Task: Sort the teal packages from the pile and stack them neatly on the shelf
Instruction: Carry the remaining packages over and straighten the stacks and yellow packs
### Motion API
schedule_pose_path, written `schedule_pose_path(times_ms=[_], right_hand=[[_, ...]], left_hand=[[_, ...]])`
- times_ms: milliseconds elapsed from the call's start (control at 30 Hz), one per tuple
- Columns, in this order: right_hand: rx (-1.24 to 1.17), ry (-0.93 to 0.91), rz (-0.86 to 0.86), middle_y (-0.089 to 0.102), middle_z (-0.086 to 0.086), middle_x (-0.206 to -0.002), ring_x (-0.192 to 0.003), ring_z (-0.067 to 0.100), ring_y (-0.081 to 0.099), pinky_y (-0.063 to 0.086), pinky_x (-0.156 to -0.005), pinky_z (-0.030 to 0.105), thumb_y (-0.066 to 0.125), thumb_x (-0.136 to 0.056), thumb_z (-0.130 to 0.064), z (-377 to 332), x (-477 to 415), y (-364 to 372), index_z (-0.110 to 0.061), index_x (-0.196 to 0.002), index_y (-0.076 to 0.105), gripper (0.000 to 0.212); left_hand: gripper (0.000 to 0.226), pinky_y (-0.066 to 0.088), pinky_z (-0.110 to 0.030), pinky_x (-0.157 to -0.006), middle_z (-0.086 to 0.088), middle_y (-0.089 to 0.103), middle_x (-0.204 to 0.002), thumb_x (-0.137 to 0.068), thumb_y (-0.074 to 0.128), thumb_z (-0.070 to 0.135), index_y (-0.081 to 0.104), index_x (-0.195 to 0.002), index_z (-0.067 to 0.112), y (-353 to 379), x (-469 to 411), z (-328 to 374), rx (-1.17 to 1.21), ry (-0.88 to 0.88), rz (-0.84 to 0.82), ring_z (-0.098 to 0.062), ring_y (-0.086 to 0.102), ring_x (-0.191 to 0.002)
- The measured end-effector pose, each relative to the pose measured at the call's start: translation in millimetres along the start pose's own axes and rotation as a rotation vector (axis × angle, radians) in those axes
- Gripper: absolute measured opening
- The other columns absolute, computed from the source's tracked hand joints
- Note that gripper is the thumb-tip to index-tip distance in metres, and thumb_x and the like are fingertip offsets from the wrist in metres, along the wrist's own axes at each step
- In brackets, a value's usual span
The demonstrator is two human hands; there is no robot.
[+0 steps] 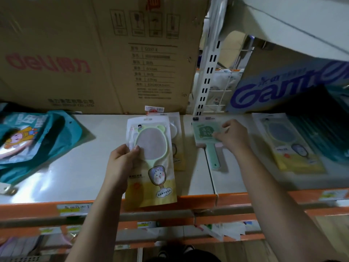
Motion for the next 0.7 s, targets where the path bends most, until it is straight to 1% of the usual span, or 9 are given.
schedule_pose_path(times_ms=[33,167,200,300,367,433,533,633,700], right_hand=[[0.01,0.0,0.004,0.06,0.004,-0.097,-0.085,0.019,0.062,0.055,-0.067,0.03,0.076,-0.082,-0.019,0.3,1.2,0.4,-0.01,-0.104,0.057,0.031],[0.018,-0.047,0.023,0.057,-0.007,-0.087,-0.068,-0.004,0.05,0.034,-0.048,0.009,0.066,-0.09,-0.027,10.9,13.8,1.1,-0.018,-0.099,0.057,0.015],[0.007,-0.065,0.027,0.057,-0.008,-0.087,-0.069,-0.005,0.049,0.033,-0.049,0.007,0.064,-0.091,-0.027,15.2,18.0,-0.4,-0.019,-0.1,0.059,0.014],[0.013,-0.136,0.023,0.06,-0.009,-0.084,-0.072,0.001,0.054,0.036,-0.058,0.01,0.065,-0.091,-0.026,30.3,32.5,-10.8,-0.019,-0.099,0.065,0.01],[-0.017,-0.184,0.018,0.061,-0.012,-0.081,-0.074,0.002,0.057,0.041,-0.063,0.012,0.066,-0.09,-0.025,40.7,41.8,-21.2,-0.024,-0.093,0.065,0.004],[-0.055,-0.239,0.037,0.062,-0.014,-0.082,-0.076,-0.001,0.059,0.045,-0.068,0.011,0.065,-0.09,-0.022,52.2,50.8,-34.4,-0.026,-0.093,0.065,0.005],[-0.064,-0.322,0.119,0.062,-0.018,-0.085,-0.082,-0.008,0.059,0.042,-0.067,0.004,0.063,-0.091,-0.021,73.5,60.9,-61.0,-0.027,-0.098,0.066,0.009],[-0.062,-0.344,0.225,0.065,-0.012,-0.084,-0.075,-0.002,0.059,0.044,-0.068,0.007,0.064,-0.091,-0.02,102.9,62.8,-93.3,-0.022,-0.099,0.068,0.01],[-0.032,-0.369,0.294,0.065,-0.008,-0.086,-0.073,-0.001,0.056,0.039,-0.069,0.001,0.065,-0.089,-0.014,124.0,61.8,-116.3,-0.017,-0.098,0.07,0.01]], left_hand=[[0.021,0.046,-0.024,-0.042,0.0,0.061,-0.055,-0.092,0.061,0.012,0.056,-0.073,0.008,0.1,0.5,0.6,0.012,-0.005,-0.016,-0.015,0.057,-0.047],[0.014,0.054,-0.031,-0.049,-0.008,0.07,-0.07,-0.092,0.062,0.017,0.063,-0.087,0.004,5.5,4.3,1.8,0.029,-0.038,-0.081,-0.025,0.067,-0.058],[0.015,0.055,-0.032,-0.051,-0.008,0.071,-0.072,-0.093,0.062,0.019,0.064,-0.089,0.005,9.0,5.5,2.6,0.033,-0.045,-0.088,-0.025,0.068,-0.061],[0.015,0.057,-0.033,-0.054,-0.008,0.072,-0.077,-0.094,0.061,0.022,0.067,-0.094,0.008,25.4,10.2,6.0,0.062,-0.054,-0.112,-0.026,0.07,-0.064],[0.016,0.057,-0.033,-0.053,-0.008,0.073,-0.079,-0.094,0.061,0.025,0.068,-0.096,0.011,39.9,12.2,8.2,0.053,-0.046,-0.129,-0.025,0.07,-0.065],[0.016,0.056,-0.031,-0.053,-0.005,0.074,-0.079,-0.093,0.062,0.027,0.069,-0.097,0.014,58.0,15.9,10.2,0.038,-0.031,-0.136,-0.022,0.071,-0.066],[0.014,0.054,-0.027,-0.05,-0.002,0.074,-0.076,-0.093,0.062,0.026,0.071,-0.096,0.016,94.1,25.3,12.0,0.068,-0.003,-0.161,-0.018,0.07,-0.062],[0.015,0.056,-0.028,-0.052,0.0,0.074,-0.074,-0.093,0.062,0.025,0.074,-0.085,0.02,140.9,38.5,10.3,0.067,0.02,-0.182,-0.016,0.069,-0.061],[0.014,0.056,-0.031,-0.057,-0.001,0.074,-0.075,-0.093,0.062,0.024,0.072,-0.085,0.018,174.6,48.4,7.3,0.065,0.029,-0.188,-0.017,0.068,-0.063]])
Point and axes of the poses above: each hand's wrist, its own x-axis away from the middle knuckle, its own y-axis out of the palm, z = x × y, the point moved 3 cm from there along -x, towards the middle knuckle
